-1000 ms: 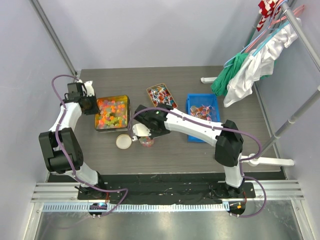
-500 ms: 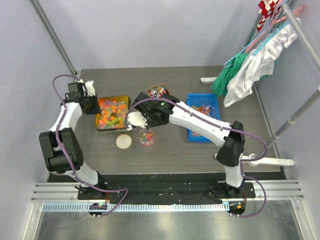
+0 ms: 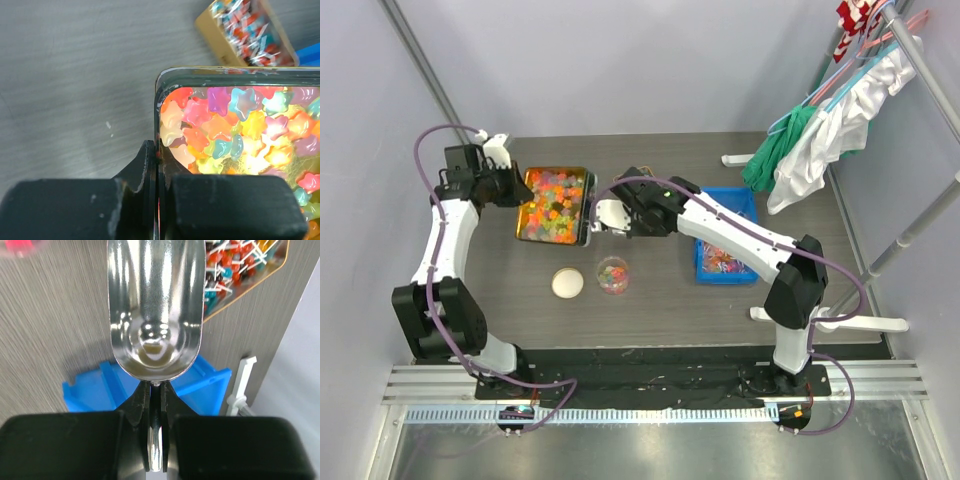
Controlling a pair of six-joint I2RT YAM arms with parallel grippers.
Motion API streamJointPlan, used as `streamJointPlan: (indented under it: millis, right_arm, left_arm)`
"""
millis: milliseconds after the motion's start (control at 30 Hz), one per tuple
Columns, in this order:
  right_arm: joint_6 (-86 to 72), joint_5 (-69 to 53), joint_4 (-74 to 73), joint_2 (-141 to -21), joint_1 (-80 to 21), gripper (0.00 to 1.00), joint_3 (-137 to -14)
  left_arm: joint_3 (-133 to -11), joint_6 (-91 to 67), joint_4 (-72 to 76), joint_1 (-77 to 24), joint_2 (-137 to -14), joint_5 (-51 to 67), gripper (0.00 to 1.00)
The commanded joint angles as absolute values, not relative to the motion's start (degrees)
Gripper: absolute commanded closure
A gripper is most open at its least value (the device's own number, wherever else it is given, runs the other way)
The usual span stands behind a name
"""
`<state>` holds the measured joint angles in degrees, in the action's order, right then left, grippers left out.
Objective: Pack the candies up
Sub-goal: Scoop the fake candies from the storage box.
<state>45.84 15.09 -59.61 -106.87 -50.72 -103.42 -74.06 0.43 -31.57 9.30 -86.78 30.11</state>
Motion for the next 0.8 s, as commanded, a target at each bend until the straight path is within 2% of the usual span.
streamJointPlan:
  millis: [0,367,767]
  right_arm:
    - [42.0,11.8,-51.5,-105.0,-51.5,0.99,-104.3]
    - [36.8,4.6,-45.2,-100.9,-51.5,0.99,-105.6]
    - [34.2,1.1,-46.9,-97.6,-51.6,0.99,-108.5]
  left_arm:
    - [-77.3,-1.1,-31.7,8.1,-83.2,36.9,1.0]
    - [-72.9,-1.3,-30.6,3.7,-84.0,33.7,1.0]
    - [-71.9,-1.7,-29.8,3.3,-84.8,32.5,1.0]
